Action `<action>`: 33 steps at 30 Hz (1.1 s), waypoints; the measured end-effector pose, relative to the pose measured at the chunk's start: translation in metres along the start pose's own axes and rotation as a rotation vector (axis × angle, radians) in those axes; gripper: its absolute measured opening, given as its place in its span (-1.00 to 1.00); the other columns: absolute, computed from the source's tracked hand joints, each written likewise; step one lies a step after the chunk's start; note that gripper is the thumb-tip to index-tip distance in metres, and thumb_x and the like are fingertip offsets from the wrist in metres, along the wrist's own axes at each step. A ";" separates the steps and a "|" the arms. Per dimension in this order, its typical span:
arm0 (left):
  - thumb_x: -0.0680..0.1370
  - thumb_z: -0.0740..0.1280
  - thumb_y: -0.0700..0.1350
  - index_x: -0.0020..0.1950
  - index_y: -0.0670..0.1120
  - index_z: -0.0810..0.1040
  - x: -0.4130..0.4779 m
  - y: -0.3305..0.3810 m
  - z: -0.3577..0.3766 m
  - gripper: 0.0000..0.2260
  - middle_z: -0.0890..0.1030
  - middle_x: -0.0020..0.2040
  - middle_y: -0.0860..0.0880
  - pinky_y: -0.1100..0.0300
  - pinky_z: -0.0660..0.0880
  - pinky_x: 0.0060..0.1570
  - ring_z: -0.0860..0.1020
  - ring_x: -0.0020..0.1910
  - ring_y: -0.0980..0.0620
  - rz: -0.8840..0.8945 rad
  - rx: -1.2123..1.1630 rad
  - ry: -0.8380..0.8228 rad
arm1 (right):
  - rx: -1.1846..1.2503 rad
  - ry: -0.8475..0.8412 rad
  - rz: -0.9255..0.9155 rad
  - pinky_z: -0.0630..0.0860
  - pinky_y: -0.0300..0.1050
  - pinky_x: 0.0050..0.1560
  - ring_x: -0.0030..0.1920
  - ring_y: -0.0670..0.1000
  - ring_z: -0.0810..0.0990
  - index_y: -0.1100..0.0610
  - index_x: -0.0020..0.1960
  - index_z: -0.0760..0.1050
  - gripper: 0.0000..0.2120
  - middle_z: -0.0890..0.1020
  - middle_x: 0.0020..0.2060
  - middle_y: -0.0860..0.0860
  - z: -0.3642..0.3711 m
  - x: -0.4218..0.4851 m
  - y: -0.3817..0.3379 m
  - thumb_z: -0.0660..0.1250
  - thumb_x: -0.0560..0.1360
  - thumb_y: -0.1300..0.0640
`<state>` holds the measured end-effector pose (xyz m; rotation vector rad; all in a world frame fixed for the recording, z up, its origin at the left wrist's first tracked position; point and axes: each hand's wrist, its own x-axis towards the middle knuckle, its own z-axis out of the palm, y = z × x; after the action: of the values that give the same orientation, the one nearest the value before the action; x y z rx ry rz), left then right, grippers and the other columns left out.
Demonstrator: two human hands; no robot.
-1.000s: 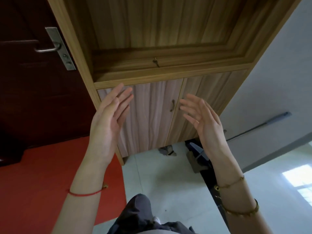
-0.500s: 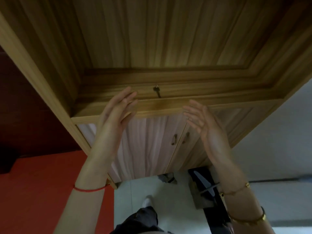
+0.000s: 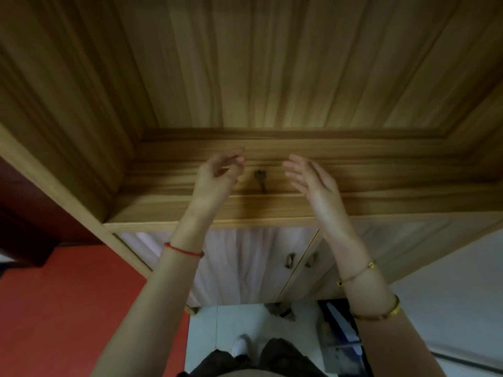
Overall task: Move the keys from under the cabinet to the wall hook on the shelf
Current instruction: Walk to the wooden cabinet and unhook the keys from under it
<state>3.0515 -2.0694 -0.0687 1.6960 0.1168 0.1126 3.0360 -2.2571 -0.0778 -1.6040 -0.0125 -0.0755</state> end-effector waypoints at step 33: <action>0.51 0.44 -0.13 0.17 -0.03 0.72 0.078 -0.052 0.055 -0.76 0.77 0.07 -0.06 0.20 0.54 0.08 0.70 0.10 -0.06 0.014 0.703 0.104 | -0.661 -0.106 -0.142 0.50 -0.24 -0.11 -0.22 -0.08 0.61 0.09 -0.16 0.69 -0.94 0.57 -0.38 -0.14 0.030 0.120 0.060 0.44 0.45 0.19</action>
<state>3.1355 -2.1057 -0.1265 2.3929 0.2422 0.1846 3.1607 -2.2337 -0.1316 -2.2655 -0.2017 -0.1115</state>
